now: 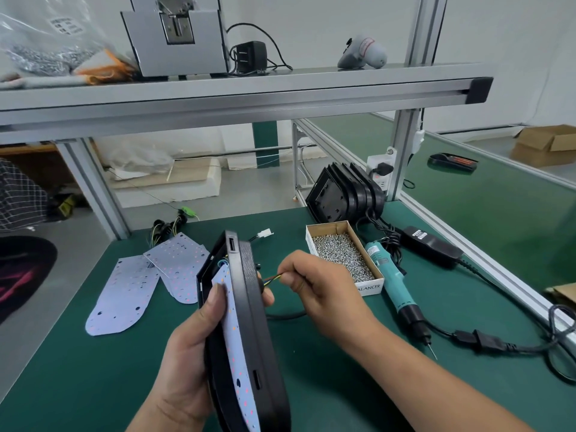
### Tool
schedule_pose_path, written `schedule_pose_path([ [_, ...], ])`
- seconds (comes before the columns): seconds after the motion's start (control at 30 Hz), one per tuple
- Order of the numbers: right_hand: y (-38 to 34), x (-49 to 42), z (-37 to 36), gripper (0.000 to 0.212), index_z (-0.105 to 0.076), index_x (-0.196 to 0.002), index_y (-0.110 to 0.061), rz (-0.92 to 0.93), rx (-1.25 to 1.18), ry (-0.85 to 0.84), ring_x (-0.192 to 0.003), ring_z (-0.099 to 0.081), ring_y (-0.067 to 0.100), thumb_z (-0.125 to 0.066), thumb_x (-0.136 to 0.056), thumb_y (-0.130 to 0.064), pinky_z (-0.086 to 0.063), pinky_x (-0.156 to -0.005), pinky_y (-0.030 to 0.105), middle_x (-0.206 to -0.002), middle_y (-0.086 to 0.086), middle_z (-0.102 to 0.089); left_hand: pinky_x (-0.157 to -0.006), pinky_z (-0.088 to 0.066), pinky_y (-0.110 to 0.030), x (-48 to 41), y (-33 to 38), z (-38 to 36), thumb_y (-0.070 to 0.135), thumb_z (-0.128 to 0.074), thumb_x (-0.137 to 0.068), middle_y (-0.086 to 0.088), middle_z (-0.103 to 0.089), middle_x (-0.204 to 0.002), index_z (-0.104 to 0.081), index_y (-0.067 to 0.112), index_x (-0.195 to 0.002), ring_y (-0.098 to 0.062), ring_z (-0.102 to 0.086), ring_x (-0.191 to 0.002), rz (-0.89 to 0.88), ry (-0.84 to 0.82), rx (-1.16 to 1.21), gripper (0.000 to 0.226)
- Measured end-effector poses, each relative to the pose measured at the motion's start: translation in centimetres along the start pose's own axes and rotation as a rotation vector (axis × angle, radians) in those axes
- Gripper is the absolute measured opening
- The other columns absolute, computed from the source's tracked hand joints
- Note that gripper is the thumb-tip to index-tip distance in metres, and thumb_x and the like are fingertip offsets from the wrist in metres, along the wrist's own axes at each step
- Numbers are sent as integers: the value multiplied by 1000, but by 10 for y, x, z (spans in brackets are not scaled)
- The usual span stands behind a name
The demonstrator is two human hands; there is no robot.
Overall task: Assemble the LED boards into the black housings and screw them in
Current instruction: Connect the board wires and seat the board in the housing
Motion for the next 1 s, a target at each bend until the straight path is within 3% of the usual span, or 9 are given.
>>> schedule_pose_path([
  [0.83, 13, 3, -2, 14, -59, -90, -23, -35, -9, -1, -67, -45, 10, -59, -104, -22, -35, -60, 25, -72, -14, -49, -53, -58, -30, 1, 3, -6, 54, -102, -56, -14, -76, -100, -82, 11, -107, -20, -70, -62, -58, 138, -124, 70],
  [0.93, 9, 4, 4, 10, -64, -93, -20, -61, -43, -32, -74, -54, 13, -61, -103, -21, -47, -67, 37, -79, -9, -59, -58, -60, -31, -1, 4, -3, 57, -102, -54, -14, -77, -97, -82, 14, -109, -22, -74, -71, -68, 116, -208, 72],
  [1.0, 1, 5, 9, 9, -72, -104, -18, -33, -51, -57, -89, -64, 15, -63, -102, -20, -53, -80, 43, -92, -10, -69, -58, -58, -28, -3, 5, -3, 55, -98, -63, -10, -74, -92, -78, 16, -117, -19, -71, -70, -61, 63, -228, 70],
])
Point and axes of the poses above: each hand's wrist, its own x-axis away from the middle knuckle, its own z-axis out of the back of the hand, y = z × x, the point moved 2 cm from there along -x, towards the middle knuckle
